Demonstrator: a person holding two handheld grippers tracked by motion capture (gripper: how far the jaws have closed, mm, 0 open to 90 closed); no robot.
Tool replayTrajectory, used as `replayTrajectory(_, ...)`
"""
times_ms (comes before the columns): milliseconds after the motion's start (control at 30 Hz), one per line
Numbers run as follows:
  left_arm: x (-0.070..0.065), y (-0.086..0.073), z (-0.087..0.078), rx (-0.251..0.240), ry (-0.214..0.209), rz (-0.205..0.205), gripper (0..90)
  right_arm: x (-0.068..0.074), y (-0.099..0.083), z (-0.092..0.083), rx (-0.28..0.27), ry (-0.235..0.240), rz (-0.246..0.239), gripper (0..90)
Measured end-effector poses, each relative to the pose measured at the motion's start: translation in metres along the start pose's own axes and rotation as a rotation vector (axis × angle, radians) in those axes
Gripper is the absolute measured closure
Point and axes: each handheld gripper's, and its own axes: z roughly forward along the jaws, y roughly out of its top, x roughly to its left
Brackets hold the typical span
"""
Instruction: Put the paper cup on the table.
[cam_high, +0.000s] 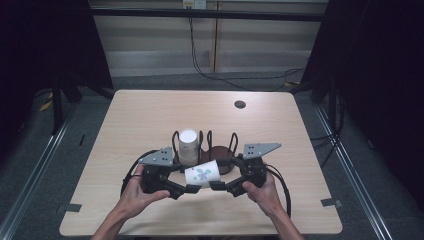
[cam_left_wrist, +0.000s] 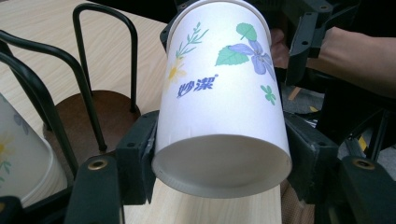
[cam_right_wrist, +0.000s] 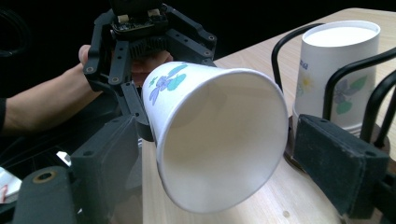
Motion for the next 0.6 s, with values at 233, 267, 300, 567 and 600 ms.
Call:
replayTrajectory(233,-0.0017,0.0002,0.0013,-0.013,-0.026,0.009,36.3,-0.0009,-0.0012,0.0016,-0.002,0.028,0.006,14.1)
replayTrajectory(267,-0.0015,0.0003,0.0012,-0.017,-0.022,0.01,36.3,-0.0007,-0.0012,0.0018,-0.001,0.03,0.006,14.2)
replayTrajectory(300,-0.0012,0.0002,0.0013,-0.02,-0.025,0.008,36.3,-0.0008,-0.0013,0.0021,-0.001,0.041,0.008,14.2)
replayTrajectory(567,-0.0013,0.0001,0.0016,-0.026,-0.033,0.009,36.3,-0.0022,0.0002,0.0035,0.003,0.048,0.013,15.8)
replayTrajectory(600,-0.0011,0.0,0.0017,-0.025,-0.039,0.01,36.3,-0.0031,0.0003,0.0038,0.001,0.054,0.016,16.3)
